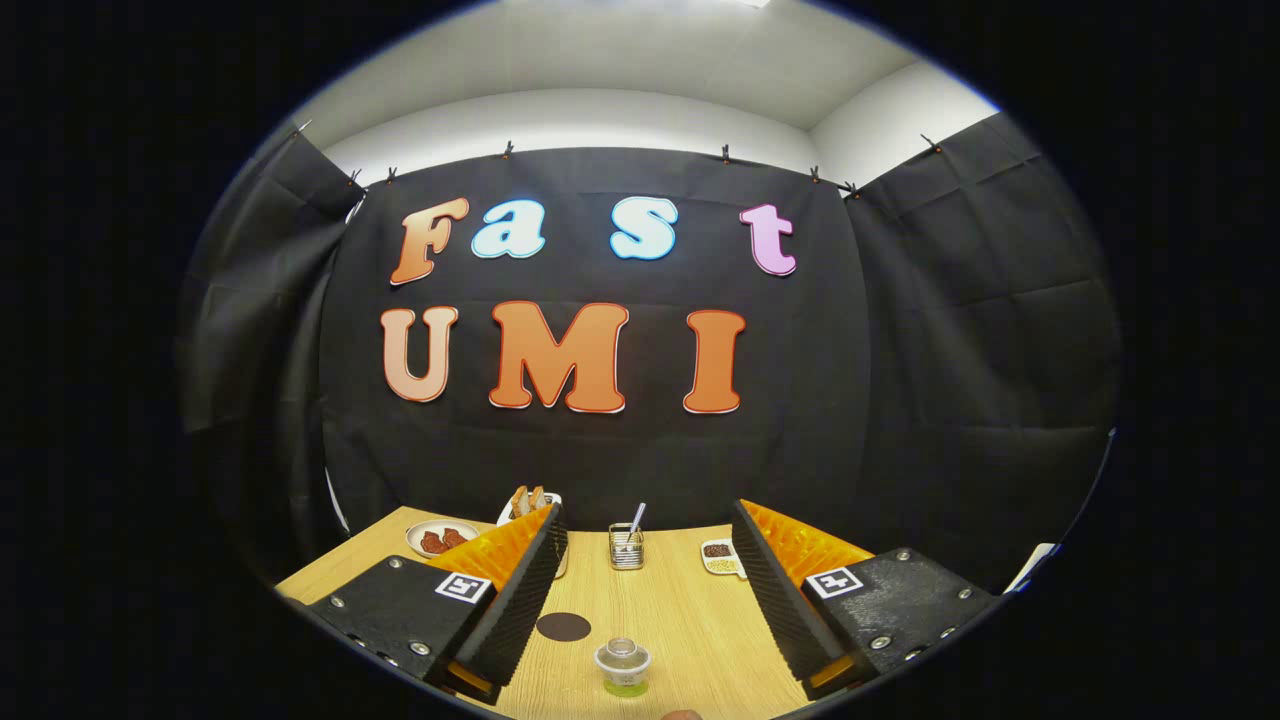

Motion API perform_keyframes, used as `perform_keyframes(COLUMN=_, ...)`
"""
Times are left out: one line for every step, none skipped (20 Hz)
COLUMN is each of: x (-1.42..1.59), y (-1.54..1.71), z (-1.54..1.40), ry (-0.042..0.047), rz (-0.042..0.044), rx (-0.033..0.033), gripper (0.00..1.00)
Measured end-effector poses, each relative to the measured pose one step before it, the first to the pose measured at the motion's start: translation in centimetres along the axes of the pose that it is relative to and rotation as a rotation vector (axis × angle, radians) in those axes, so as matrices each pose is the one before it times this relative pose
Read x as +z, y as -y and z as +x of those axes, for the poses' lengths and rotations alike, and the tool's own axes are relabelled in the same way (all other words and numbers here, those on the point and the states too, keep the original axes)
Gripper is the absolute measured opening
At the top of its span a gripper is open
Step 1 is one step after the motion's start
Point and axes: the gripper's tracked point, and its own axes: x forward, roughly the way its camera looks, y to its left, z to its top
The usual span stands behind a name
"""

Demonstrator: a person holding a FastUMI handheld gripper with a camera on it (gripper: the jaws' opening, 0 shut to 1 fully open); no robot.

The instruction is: Take the bottle from table, then pour the juice into the cup, finally place the bottle on the coaster

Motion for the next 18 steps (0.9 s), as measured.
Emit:
perform_keyframes(x=-0.657, y=-0.295, z=0.19, ry=-0.01283, rz=-0.00025, rx=0.00883, gripper=0.98)
perform_keyframes(x=-0.799, y=-0.199, z=0.378, ry=-0.01345, rz=-0.00015, rx=0.00623, gripper=0.98)
perform_keyframes(x=-0.919, y=-0.138, z=0.273, ry=-0.01717, rz=-0.00061, rx=0.00318, gripper=0.98)
perform_keyframes(x=-0.953, y=-0.16, z=0.354, ry=-0.0142, rz=-0.00044, rx=0.00671, gripper=0.98)
perform_keyframes(x=-1.095, y=-0.208, z=0.374, ry=-0.01934, rz=0.0017, rx=0.00509, gripper=0.98)
perform_keyframes(x=-1.223, y=-0.176, z=0.474, ry=-0.01917, rz=0.0035, rx=0.00601, gripper=0.99)
perform_keyframes(x=-1.217, y=-0.078, z=0.434, ry=-0.02456, rz=0.00346, rx=0.00023, gripper=0.99)
perform_keyframes(x=-1.359, y=-0.065, z=0.569, ry=-0.02606, rz=0.00214, rx=0.00115, gripper=0.99)
perform_keyframes(x=-1.347, y=-0.2, z=0.538, ry=-0.02273, rz=0.00052, rx=0.00332, gripper=0.99)
perform_keyframes(x=-1.321, y=-0.201, z=0.513, ry=-0.02657, rz=-0.00119, rx=0.00476, gripper=0.99)
perform_keyframes(x=-1.324, y=-0.267, z=0.577, ry=-0.02272, rz=-0.00376, rx=0.00912, gripper=0.99)
perform_keyframes(x=-1.281, y=0.115, z=0.528, ry=-0.02576, rz=-0.01031, rx=-0.00452, gripper=0.99)
perform_keyframes(x=-1.271, y=0.113, z=0.525, ry=-0.02169, rz=-0.01675, rx=-0.00441, gripper=0.99)
perform_keyframes(x=-1.163, y=0.0, z=0.503, ry=-0.01688, rz=-0.01298, rx=-0.0036, gripper=0.99)
perform_keyframes(x=-0.942, y=0.017, z=0.332, ry=-0.01779, rz=-0.00915, rx=-0.00095, gripper=0.99)
perform_keyframes(x=-1.023, y=0.01, z=0.407, ry=-0.01818, rz=-0.00434, rx=-0.00212, gripper=0.99)
perform_keyframes(x=-1.053, y=0.107, z=0.321, ry=-0.019, rz=0.00094, rx=-0.00001, gripper=0.99)
perform_keyframes(x=-0.982, y=-0.048, z=0.36, ry=-0.01905, rz=0.00625, rx=0.00338, gripper=0.99)
